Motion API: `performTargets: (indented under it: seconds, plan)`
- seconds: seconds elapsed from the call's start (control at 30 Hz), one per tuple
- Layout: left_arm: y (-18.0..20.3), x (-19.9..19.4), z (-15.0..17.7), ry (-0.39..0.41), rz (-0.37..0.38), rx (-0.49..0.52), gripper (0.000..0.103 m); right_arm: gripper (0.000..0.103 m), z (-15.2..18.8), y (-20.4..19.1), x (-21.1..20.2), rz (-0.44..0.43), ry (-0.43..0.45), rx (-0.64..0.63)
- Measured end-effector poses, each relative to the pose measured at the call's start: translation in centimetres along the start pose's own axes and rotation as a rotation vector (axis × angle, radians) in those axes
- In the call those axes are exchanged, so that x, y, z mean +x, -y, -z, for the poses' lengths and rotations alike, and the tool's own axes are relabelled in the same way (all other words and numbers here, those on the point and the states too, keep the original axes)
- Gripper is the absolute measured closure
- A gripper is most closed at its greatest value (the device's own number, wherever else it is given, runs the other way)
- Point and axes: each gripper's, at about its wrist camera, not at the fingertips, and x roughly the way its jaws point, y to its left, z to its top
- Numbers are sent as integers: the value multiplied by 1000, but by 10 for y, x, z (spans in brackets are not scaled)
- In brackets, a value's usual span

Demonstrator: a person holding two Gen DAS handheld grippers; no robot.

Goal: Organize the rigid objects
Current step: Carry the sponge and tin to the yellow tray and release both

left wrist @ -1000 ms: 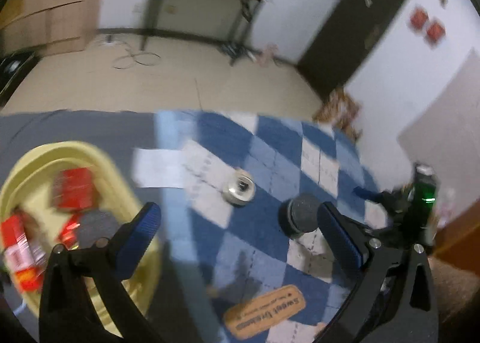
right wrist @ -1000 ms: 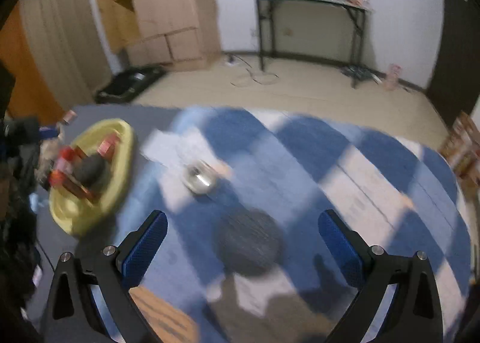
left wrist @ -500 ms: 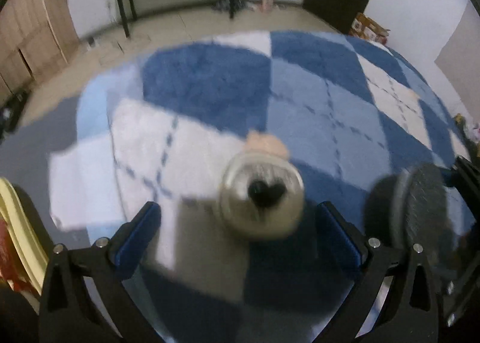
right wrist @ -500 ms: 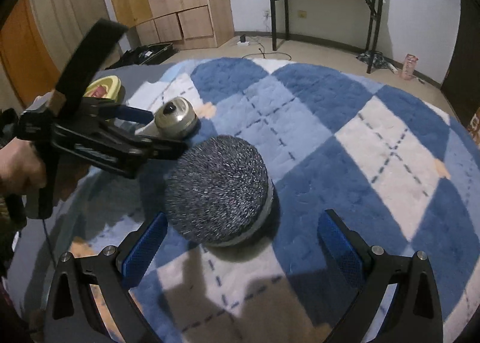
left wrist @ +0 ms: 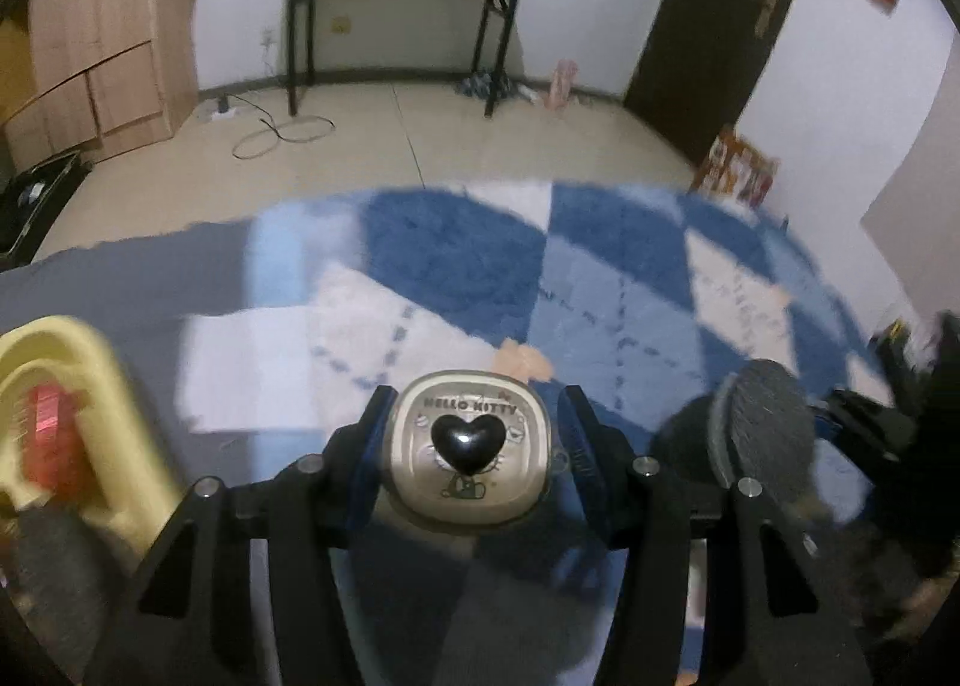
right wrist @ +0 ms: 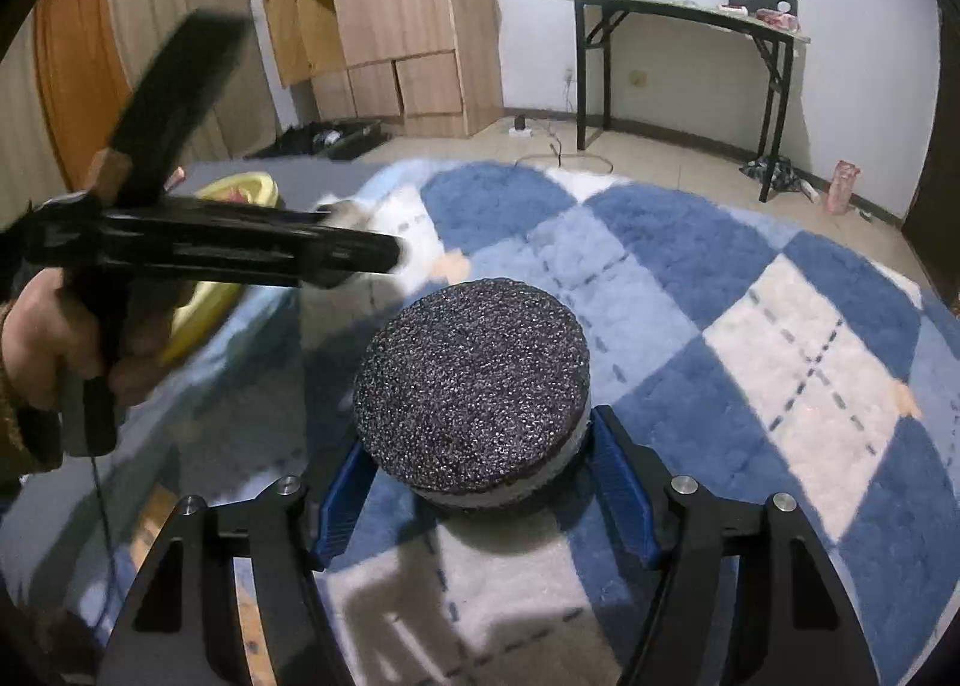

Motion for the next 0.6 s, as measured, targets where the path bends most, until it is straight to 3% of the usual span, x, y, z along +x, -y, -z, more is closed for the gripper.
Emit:
performTargets:
  seconds: [0.17,0.27,0.33,0.43,0.6]
  plan:
    - [-40,-112,18,118,-68,-136,47,35,-16,-8,-19,-28,32,5]
    - [-73,-177,49,145,-199,-151,47,35,-31,-31,-23,-88,46,-9]
    - [-91,-197,69,139,-258,-177,47,35,-40,-55,-21,-136,45,-32]
    - [-122,-209,102,102,-285,-232,47,35,-50,-101,-5,-227,17,-76]
    - [-155,-175,130,36,-270,-309,47,35,-59,-159,41,-313,-57,-136]
